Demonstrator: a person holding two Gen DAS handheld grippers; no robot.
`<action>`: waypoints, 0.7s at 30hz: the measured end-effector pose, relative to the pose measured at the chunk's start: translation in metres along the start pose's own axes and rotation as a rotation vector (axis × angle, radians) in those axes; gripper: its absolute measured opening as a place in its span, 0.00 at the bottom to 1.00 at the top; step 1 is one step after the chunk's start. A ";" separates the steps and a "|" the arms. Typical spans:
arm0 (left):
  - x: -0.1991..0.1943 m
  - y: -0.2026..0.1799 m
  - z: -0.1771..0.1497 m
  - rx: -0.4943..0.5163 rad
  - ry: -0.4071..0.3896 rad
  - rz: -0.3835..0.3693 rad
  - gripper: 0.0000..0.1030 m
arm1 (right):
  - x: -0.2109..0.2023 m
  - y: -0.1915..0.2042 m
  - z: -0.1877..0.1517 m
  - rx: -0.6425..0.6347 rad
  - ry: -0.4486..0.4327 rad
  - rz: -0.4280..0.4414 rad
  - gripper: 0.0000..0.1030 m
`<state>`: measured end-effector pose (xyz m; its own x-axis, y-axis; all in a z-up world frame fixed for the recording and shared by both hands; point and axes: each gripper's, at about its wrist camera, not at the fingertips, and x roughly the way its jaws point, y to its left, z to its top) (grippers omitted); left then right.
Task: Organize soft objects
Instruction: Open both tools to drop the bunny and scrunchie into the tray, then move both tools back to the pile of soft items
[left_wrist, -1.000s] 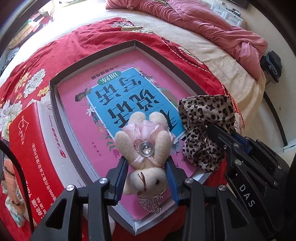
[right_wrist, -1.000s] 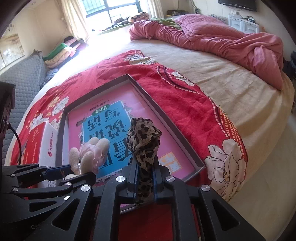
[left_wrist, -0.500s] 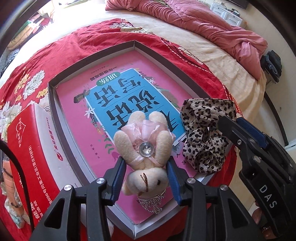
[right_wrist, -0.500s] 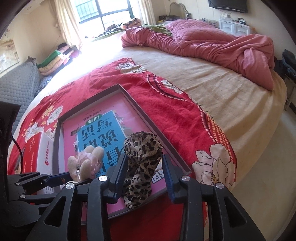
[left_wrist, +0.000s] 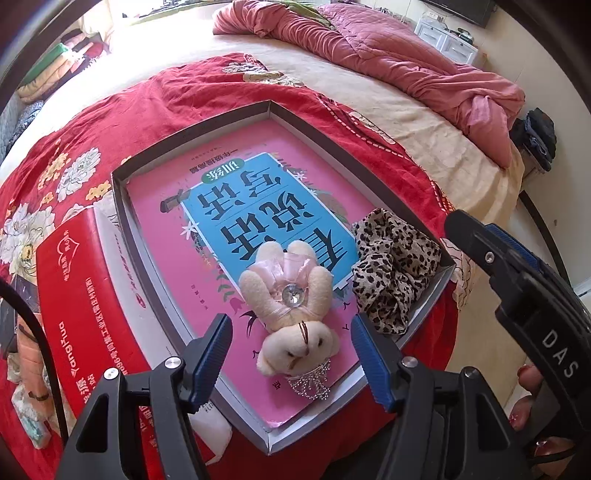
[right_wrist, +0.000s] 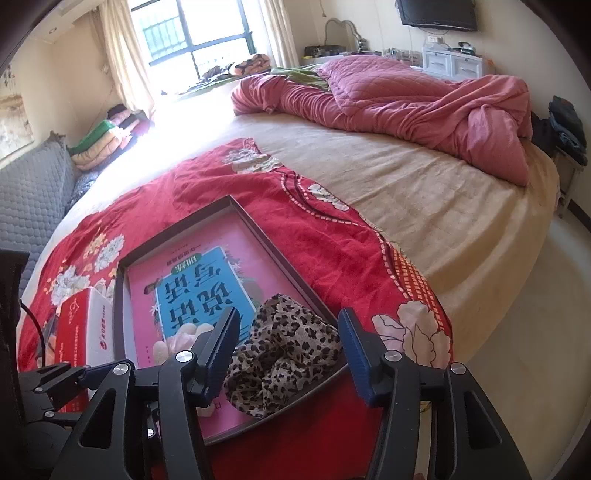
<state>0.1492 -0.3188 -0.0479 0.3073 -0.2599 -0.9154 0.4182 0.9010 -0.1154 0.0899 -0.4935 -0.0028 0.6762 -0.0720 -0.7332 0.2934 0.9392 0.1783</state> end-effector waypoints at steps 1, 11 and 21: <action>-0.006 0.001 -0.001 -0.002 -0.009 0.002 0.64 | -0.005 0.001 0.002 0.002 -0.013 0.012 0.56; -0.095 0.046 -0.028 -0.108 -0.200 0.075 0.72 | -0.061 0.052 0.015 -0.068 -0.142 0.174 0.70; -0.134 0.106 -0.072 -0.190 -0.246 0.154 0.75 | -0.082 0.121 -0.001 -0.192 -0.138 0.264 0.71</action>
<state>0.0905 -0.1632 0.0350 0.5608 -0.1708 -0.8101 0.1916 0.9787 -0.0737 0.0699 -0.3733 0.0781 0.8003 0.1495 -0.5806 -0.0275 0.9766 0.2135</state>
